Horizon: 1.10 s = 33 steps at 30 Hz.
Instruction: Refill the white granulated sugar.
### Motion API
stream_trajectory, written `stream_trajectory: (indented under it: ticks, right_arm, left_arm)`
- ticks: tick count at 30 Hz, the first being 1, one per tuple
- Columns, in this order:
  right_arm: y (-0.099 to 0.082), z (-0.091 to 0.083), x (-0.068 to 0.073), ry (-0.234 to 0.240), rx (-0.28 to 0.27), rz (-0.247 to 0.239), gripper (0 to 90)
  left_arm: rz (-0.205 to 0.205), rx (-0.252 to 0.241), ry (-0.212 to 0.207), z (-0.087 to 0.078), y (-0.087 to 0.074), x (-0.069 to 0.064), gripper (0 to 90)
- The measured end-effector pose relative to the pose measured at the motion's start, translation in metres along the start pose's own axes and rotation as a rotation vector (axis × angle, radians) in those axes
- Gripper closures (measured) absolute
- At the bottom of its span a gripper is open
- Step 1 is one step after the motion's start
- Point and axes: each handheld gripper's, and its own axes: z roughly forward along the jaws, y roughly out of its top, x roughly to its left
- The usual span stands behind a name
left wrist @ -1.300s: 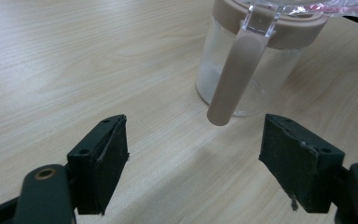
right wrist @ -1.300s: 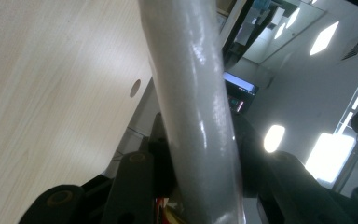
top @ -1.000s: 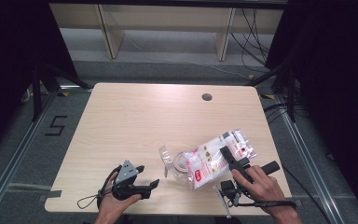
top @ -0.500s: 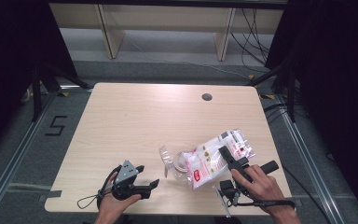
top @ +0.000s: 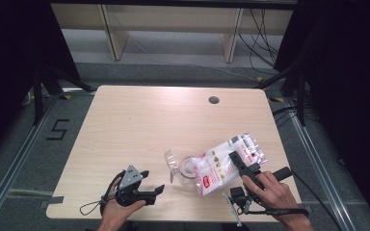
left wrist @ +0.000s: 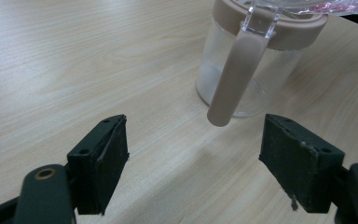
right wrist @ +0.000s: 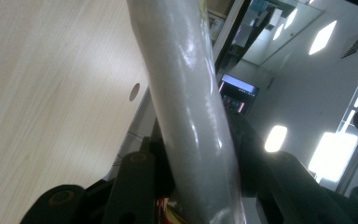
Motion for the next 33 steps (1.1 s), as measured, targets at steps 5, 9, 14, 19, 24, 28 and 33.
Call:
stream_trajectory:
  ticks: [5,9,14,19,24,28,33]
  right_arm:
    - [-0.0016,-0.0030,0.0007,0.002,0.008,0.013,68.0]
    - [-0.0020,-0.0037,0.0003,0.002,0.004,0.015,68.2]
    - [-0.0037,-0.0055,0.0001,-0.003,0.016,0.030,68.5]
    - [-0.0041,-0.0059,-0.0015,-0.006,0.009,0.014,68.7]
    - [-0.0022,-0.0045,-0.0003,-0.005,0.000,-0.004,68.8]
    - [-0.0015,-0.0048,-0.0002,-0.006,-0.004,0.005,69.0]
    - [-0.0011,-0.0061,-0.0009,-0.002,0.001,-0.002,69.2]
  left_arm:
    - [-0.009,-0.007,-0.001,0.0006,0.0000,-0.0004,22.7]
    - [-0.007,-0.007,-0.002,0.0003,0.0000,-0.0005,22.7]
    - [-0.007,-0.006,-0.001,0.0005,0.0001,-0.0005,22.7]
    - [-0.007,-0.006,-0.001,0.0005,0.0000,-0.0007,22.7]
    - [-0.007,-0.006,-0.001,0.0005,0.0000,-0.0006,22.7]
    - [-0.006,-0.006,-0.001,0.0004,-0.0001,-0.0005,22.7]
    - [-0.007,-0.006,-0.001,0.0004,0.0000,-0.0007,22.7]
